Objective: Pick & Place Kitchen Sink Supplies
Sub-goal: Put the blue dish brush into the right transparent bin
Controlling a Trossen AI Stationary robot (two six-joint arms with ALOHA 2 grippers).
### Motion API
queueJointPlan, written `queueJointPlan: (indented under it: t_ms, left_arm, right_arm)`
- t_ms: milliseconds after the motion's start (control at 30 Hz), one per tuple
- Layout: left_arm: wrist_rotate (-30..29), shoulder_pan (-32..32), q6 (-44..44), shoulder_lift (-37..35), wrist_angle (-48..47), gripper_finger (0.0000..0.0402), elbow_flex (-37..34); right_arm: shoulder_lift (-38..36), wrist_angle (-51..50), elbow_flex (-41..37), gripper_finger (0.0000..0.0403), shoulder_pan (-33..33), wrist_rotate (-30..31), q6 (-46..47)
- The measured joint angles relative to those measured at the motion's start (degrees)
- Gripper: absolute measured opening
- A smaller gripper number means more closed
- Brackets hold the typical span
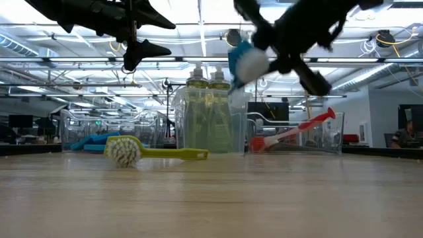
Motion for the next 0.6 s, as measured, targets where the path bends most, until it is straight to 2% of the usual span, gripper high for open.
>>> queueJointPlan:
  t_ms: [200,600]
  left_arm:
    - [0.00,0.00,0.09,0.00,0.01,0.0269,0.00]
    - [0.00,0.01,0.50,0.00,-0.01,0.0269,0.00]
  right_arm:
    - [-7.12,2.02,0.02,0.0008,-0.30,7.25,-0.20]
    - [-16.13,17.99,0.04,0.0008,-5.21,27.25,-6.32]
